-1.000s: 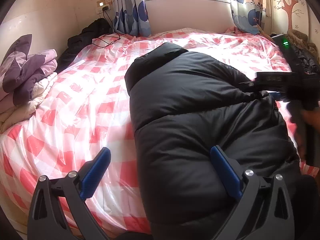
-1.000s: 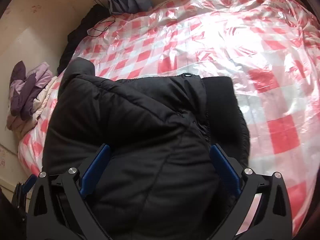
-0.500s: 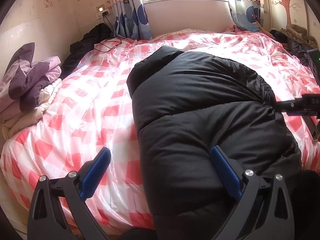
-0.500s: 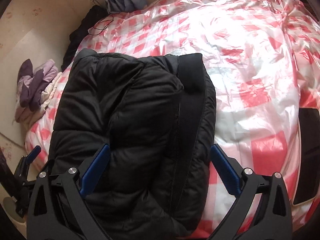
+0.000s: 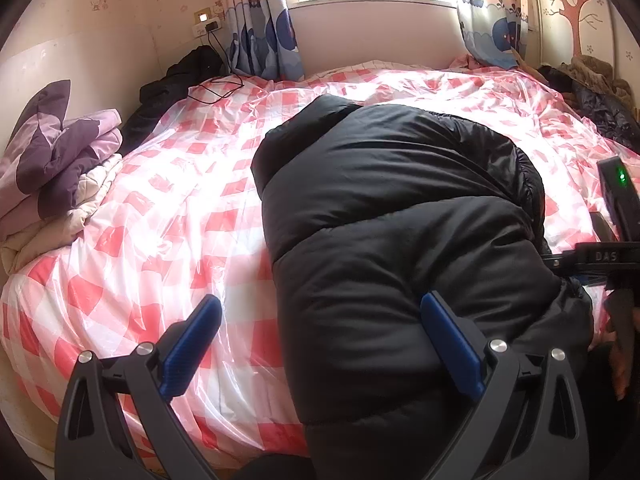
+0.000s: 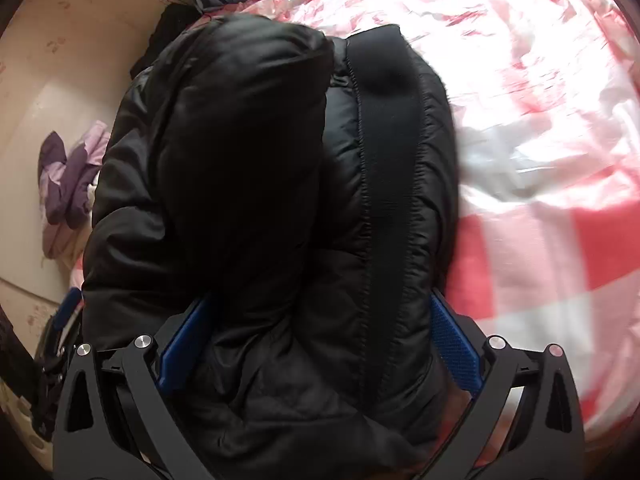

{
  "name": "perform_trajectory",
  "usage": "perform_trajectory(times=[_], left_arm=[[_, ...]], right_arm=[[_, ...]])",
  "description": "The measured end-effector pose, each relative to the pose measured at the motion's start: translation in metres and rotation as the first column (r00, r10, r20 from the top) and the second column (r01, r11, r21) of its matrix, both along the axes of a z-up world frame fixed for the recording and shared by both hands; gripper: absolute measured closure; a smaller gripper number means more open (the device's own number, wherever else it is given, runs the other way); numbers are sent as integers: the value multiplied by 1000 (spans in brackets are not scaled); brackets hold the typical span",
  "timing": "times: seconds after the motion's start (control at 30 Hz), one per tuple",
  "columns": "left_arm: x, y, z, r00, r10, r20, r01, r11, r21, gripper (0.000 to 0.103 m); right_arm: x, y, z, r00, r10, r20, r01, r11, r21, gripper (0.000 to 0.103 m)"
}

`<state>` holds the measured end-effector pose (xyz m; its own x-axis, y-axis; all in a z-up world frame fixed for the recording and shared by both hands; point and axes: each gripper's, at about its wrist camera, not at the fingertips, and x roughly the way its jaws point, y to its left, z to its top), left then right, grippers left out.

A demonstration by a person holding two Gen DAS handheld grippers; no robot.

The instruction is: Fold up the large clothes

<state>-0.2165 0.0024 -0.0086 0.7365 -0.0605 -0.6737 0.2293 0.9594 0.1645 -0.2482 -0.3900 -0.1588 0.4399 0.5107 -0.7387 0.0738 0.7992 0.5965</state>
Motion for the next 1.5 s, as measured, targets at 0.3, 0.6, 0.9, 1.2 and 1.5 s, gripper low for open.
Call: perform_trajectory(times=[0.3,0.6,0.9,1.2,1.5], left_arm=[[29,25,1,995,95,39,-95,995,9,7],[33,30,-10,998,63,10,-63,998,-20,7],[35,29,-12,998,62,3,-61,998,-30,7],[38,24,-15,1000,23,-22,-24,999,-49,7],[26,24,-5,998,43,-40,-44,999,-28,7]], right_arm=[[57,63,-10,996,31,82,-40,993,114,6],[53,46,9,993,117,25,-115,991,-62,6],[79,100,123,894,224,388,-141,963,-231,6],[130,86,34,975,162,155,-135,976,-168,6],[51,79,83,948,212,235,-144,950,-278,6]])
